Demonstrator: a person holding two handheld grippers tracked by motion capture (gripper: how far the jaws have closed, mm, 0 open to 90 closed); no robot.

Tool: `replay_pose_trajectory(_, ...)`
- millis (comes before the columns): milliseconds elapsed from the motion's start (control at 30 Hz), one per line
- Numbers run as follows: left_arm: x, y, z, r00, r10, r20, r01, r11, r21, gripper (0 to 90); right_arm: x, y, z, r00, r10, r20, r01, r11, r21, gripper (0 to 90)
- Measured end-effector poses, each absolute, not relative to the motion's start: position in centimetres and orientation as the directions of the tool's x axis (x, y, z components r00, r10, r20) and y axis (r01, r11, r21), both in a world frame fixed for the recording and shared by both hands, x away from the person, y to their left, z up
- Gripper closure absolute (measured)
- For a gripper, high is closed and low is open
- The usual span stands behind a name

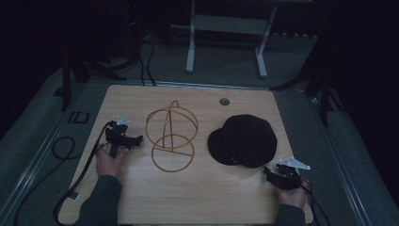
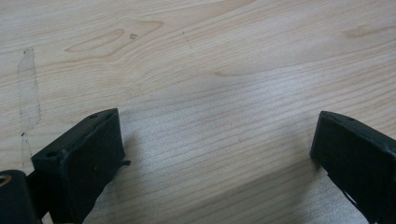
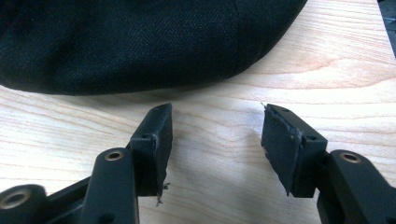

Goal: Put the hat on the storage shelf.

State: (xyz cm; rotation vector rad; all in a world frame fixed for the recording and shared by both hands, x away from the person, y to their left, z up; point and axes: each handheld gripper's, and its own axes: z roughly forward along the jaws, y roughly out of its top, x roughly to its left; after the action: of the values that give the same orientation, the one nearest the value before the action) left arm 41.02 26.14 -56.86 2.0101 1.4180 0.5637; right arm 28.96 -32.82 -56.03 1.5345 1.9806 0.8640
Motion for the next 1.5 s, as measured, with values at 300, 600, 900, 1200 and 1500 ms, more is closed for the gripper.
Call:
replay_pose_trajectory(300,41.0,26.2,-56.9,0.334,0.943,-0.004,0.683,-0.239,0.690,2.1,28.8,-32.8,-55.4,-0.268,0.964,0.003,0.703,0.193,0.685,46.7)
replay_pose_trajectory(600,41.0,26.2,-56.9,0.334,0.943,-0.003,0.683,-0.240,0.689,2.2,27.6,-32.2,-53.7,-0.333,0.943,-0.010,0.703,0.255,0.664,49.2)
replay_pose_trajectory(900,41.0,26.1,-56.9,0.334,0.943,-0.002,0.683,-0.240,0.690,2.3,27.0,-29.8,-51.2,-0.448,0.891,-0.080,0.667,0.392,0.634,48.8)
replay_pose_trajectory(1200,41.0,26.1,-56.9,0.332,0.943,-0.004,0.683,-0.238,0.691,2.2,27.3,-27.2,-48.6,-0.505,0.853,-0.132,0.609,0.460,0.646,48.0)
replay_pose_trajectory(1500,41.0,26.1,-56.9,0.332,0.943,-0.004,0.682,-0.237,0.691,2.3,29.0,-24.3,-47.3,-0.555,0.816,-0.159,0.554,0.505,0.661,48.4)
